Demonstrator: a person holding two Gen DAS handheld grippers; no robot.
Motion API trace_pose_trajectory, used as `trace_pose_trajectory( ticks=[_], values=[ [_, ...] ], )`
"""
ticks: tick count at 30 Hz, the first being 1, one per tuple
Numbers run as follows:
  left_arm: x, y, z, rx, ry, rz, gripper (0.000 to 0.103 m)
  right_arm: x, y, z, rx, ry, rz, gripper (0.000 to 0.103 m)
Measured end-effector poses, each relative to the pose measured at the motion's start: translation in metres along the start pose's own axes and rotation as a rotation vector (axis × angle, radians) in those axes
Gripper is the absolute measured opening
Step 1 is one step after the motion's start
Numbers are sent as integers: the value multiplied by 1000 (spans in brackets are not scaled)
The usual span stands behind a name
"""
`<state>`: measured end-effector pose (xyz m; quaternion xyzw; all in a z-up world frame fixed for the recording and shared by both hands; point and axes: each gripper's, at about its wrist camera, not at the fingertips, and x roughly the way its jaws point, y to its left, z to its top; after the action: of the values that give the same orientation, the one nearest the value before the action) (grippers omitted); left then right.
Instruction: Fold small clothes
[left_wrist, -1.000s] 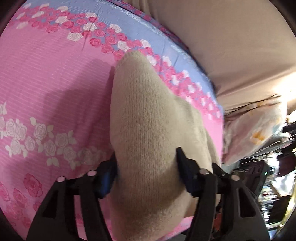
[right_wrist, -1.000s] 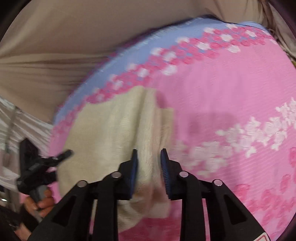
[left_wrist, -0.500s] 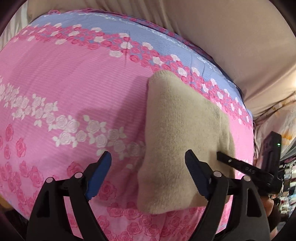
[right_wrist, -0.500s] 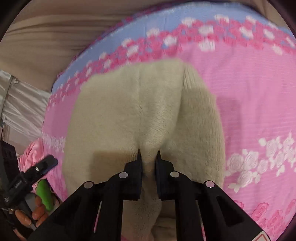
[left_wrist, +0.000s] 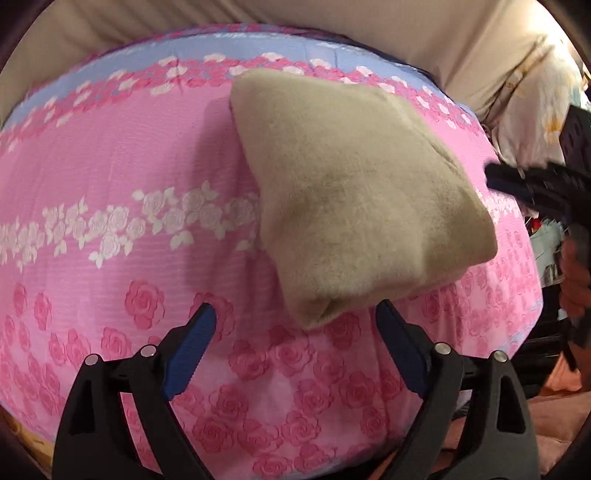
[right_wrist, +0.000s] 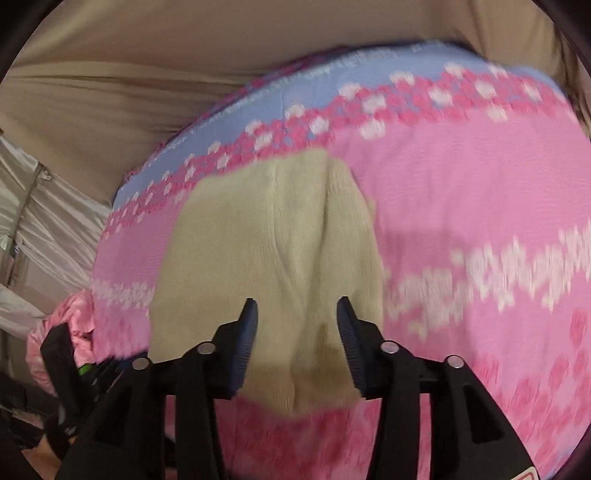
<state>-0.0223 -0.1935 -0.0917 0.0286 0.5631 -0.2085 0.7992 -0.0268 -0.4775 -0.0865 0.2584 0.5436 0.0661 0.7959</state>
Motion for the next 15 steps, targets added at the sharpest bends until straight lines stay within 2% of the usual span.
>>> trace_pose_trajectory(
  ticks=[2, 3, 6, 7, 8, 10, 12, 14, 15],
  values=[
    [5, -6, 4, 26, -34, 47, 84, 6, -12, -22, 46, 59, 6, 52],
    [9, -9, 6, 39, -49, 76, 79, 10, -17, -31, 74, 79, 23, 52],
    [18, -5, 9, 46, -28, 42, 50, 33, -26, -44, 199, 108, 143, 51],
    [21, -4, 9, 63, -14, 20, 37, 39, -26, -45, 204, 117, 153, 36],
    [22, -5, 8, 85, -10, 23, 35, 45, -22, -42, 192, 124, 153, 18],
    [13, 1, 8, 88, -19, -5, 24, 37, -11, -32, 163, 90, 171, 17],
    [-4, 14, 9, 25, -39, -54, 21, 2, 12, -21, 82, 9, 212, 16],
    [-16, 22, 10, -8, -49, -58, 20, -24, 29, -19, -10, -36, 193, 16],
    [-17, 24, 7, -8, -39, -45, 20, -23, 31, -22, -41, -25, 162, 16]
  ],
)
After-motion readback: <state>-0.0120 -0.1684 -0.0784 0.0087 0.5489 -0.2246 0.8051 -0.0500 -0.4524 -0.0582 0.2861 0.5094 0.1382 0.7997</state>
